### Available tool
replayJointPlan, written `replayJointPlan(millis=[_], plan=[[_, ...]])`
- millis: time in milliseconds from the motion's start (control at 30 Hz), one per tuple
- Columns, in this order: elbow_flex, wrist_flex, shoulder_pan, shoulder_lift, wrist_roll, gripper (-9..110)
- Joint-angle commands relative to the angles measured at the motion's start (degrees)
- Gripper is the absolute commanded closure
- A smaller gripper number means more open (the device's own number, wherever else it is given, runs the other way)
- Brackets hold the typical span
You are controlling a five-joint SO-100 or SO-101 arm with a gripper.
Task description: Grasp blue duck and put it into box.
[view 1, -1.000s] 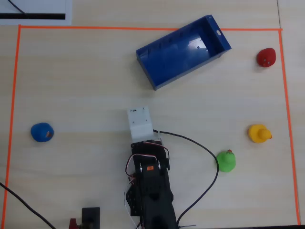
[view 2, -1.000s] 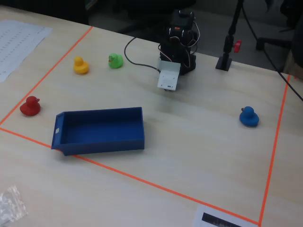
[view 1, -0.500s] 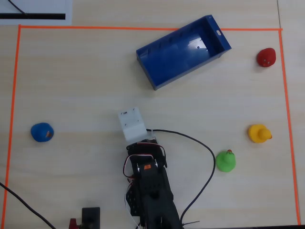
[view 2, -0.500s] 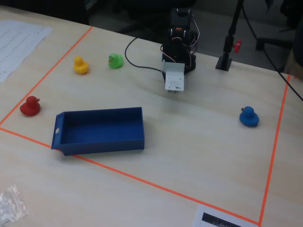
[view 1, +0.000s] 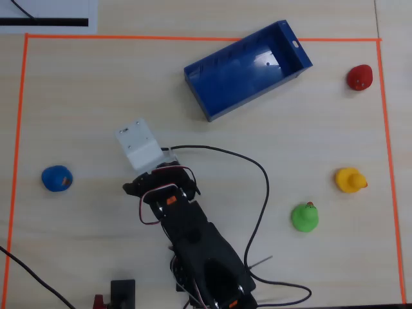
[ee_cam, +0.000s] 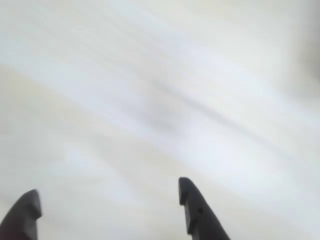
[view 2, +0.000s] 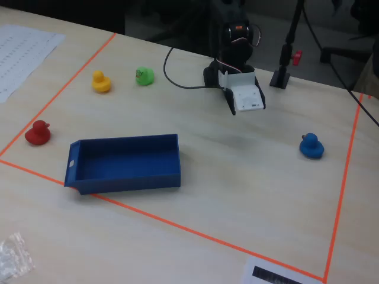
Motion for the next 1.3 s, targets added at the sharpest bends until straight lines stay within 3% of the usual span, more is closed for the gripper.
replayJointPlan(millis=[0,200,700,1267], plan=[[-17.23,4.57,-7.47,-16.17,10.63,60],[-37.97,11.95,-15.38,-33.05,26.54,54],[-63.28,12.22,-24.08,-61.61,41.75,52],[-72.51,9.67,-26.46,-79.37,45.70,53]])
